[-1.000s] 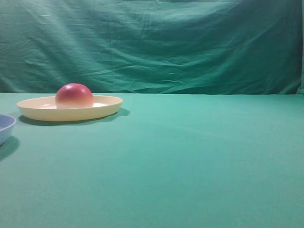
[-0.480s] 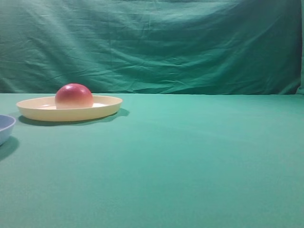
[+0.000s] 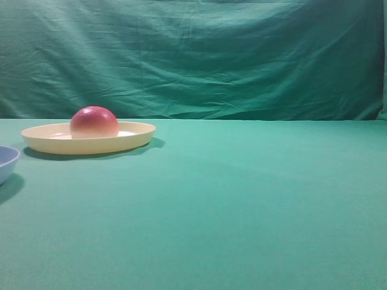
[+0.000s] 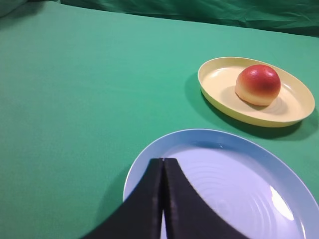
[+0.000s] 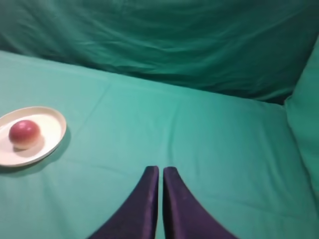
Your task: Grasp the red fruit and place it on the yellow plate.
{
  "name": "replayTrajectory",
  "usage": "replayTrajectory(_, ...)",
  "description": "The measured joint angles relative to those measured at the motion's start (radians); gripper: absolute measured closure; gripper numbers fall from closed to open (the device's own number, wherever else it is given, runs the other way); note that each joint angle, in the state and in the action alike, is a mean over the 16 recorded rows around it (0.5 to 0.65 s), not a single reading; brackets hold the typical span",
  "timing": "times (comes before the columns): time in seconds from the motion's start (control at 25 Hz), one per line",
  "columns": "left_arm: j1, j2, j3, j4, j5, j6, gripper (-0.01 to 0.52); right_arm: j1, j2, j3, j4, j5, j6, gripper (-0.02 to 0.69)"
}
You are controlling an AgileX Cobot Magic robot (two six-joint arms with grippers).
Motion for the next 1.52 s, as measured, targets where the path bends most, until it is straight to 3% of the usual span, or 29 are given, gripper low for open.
replayTrajectory(0.68,0.0,0.0,0.0,0.0,0.0,0.0,0.514,-0.256,-0.558,0.634,0.003,-0.343,0.003,0.665)
replayTrajectory(1.12,0.0,0.0,0.0,0.0,0.0,0.0,0.514,-0.326,-0.648,0.939,0.032,-0.447,0.003,0.665)
replayTrajectory(1.52,0.0,0.0,0.0,0.0,0.0,0.0,0.514,-0.337,-0.649,1.052,0.043,-0.49,-0.003,0.665)
